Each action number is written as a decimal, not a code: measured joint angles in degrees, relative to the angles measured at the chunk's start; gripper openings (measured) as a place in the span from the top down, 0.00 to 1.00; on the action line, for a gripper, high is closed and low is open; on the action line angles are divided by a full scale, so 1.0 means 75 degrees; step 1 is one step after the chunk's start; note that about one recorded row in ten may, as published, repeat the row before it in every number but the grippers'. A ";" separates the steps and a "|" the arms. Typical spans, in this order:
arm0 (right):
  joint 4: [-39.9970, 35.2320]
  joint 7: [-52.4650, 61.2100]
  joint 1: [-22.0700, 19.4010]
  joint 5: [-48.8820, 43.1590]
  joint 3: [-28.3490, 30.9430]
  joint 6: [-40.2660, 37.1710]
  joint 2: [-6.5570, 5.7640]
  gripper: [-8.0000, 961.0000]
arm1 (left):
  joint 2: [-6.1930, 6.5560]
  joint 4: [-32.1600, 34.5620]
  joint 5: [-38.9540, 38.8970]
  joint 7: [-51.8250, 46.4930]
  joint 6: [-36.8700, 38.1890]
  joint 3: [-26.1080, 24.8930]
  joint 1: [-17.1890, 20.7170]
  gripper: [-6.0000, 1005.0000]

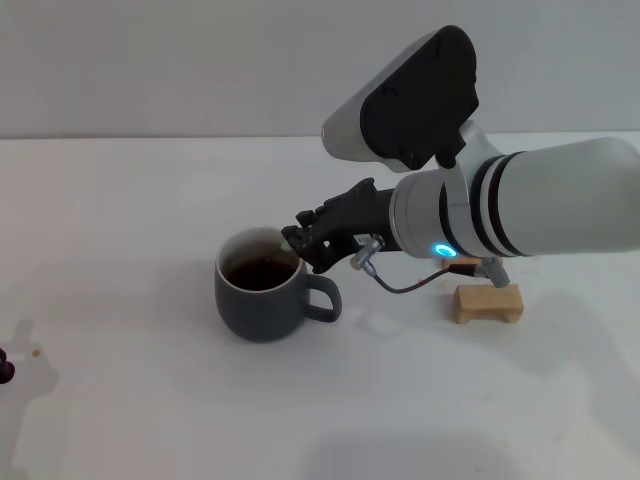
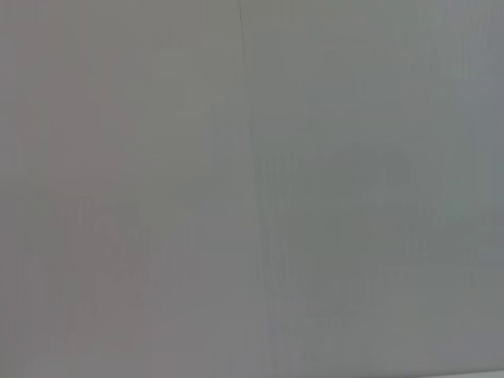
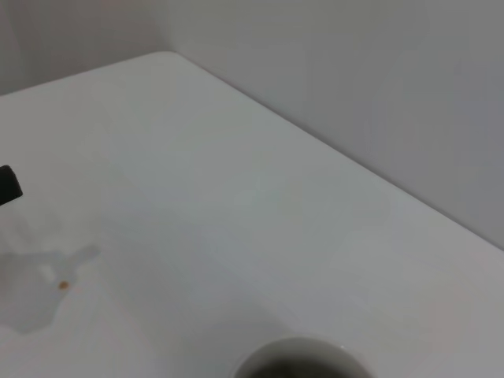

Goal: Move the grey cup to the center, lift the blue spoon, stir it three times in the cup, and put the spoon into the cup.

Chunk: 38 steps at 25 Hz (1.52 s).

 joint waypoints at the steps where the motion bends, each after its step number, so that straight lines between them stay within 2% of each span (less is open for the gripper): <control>1: 0.0000 0.0032 -0.0022 0.0000 0.0025 -0.0041 0.0003 0.78 | 0.0000 0.0000 0.0000 0.0000 0.0000 0.0000 -0.0001 1.00; 13: 0.0355 0.0089 -0.0391 0.0078 0.0309 -0.0276 0.0007 0.68 | 0.0000 0.0012 -0.0013 0.0000 -0.0001 0.0000 0.0033 1.00; 14: 0.0611 0.0077 -0.0618 0.0053 0.0321 -0.0497 -0.0004 0.65 | 0.0000 0.0011 -0.0022 0.0000 0.0000 0.0001 0.0033 1.00; 15: 0.0611 0.0077 -0.0618 0.0053 0.0321 -0.0497 -0.0004 0.62 | 0.0000 0.0011 -0.0022 0.0000 0.0000 0.0001 0.0033 1.00; 18: 0.1108 -0.0079 -0.1282 -0.0149 0.0344 -0.1213 -0.0017 0.57 | 0.0005 0.0011 -0.0044 0.0000 0.0018 -0.0004 0.0033 1.00; 19: 0.1411 -0.0365 -0.1974 -0.0373 0.0204 -0.2286 -0.0019 0.57 | 0.0006 0.0011 -0.0047 0.0000 0.0036 -0.0032 0.0033 1.00; 20: 0.1411 -0.0365 -0.1974 -0.0373 0.0204 -0.2286 -0.0019 0.57 | 0.0006 0.0011 -0.0047 0.0000 0.0036 -0.0032 0.0033 1.00; 22: 0.1546 -0.0808 -0.2758 -0.0485 -0.0104 -0.3699 -0.0021 0.57 | 0.0008 0.0012 -0.0052 0.0000 0.0058 -0.0054 0.0033 1.00; 23: 0.1532 -0.1074 -0.3183 -0.0502 -0.0343 -0.4710 -0.0022 0.57 | 0.0008 0.0012 -0.0048 0.0000 0.0075 -0.0056 0.0033 1.00; 24: 0.1279 -0.1485 -0.3912 -0.0537 -0.0895 -0.6712 -0.0025 0.57 | 0.0009 0.0011 -0.0049 0.0000 0.0100 -0.0057 0.0035 1.00; 25: 0.1279 -0.1485 -0.3912 -0.0537 -0.0895 -0.6712 -0.0025 0.57 | 0.0010 0.0012 -0.0050 0.0000 0.0138 -0.0059 0.0037 1.00; 26: 0.1113 -0.1622 -0.4189 -0.0578 -0.1149 -0.7484 -0.0028 0.57 | 0.0010 0.0012 -0.0050 0.0000 0.0165 -0.0059 0.0040 1.00; 28: 0.0548 -0.1864 -0.4627 -0.0806 -0.1633 -0.9128 -0.0032 0.57 | 0.0011 0.0011 -0.0048 0.0000 0.0233 -0.0059 0.0044 1.00; 29: -0.0247 -0.1980 -0.4941 -0.1045 -0.2096 -1.0769 -0.0031 0.57 | 0.0013 0.0011 -0.0048 0.0000 0.0285 -0.0058 0.0045 1.00; 30: -0.0247 -0.1980 -0.4941 -0.1045 -0.2096 -1.0769 -0.0031 0.57 | 0.0017 0.0012 -0.0048 0.0000 0.0305 -0.0060 0.0046 1.00; 33: -0.1689 -0.1977 -0.5149 -0.1127 -0.2699 -1.3123 -0.0032 0.57 | 0.0022 0.0011 -0.0046 0.0000 0.0318 -0.0067 0.0045 1.00; 34: -0.2537 -0.1914 -0.5196 -0.1092 -0.2961 -1.4461 -0.0016 0.57 | 0.0023 0.0012 -0.0048 0.0000 0.0318 -0.0070 0.0046 1.00; 35: -0.2537 -0.1914 -0.5196 -0.1092 -0.2961 -1.4461 -0.0016 0.57 | 0.0024 0.0012 -0.0049 0.0000 0.0319 -0.0071 0.0046 1.00; 38: -0.3913 -0.1721 -0.5173 -0.0383 -0.3543 -1.6515 0.0025 0.56 | 0.0024 0.0012 -0.0052 0.0000 0.0323 -0.0071 0.0045 1.00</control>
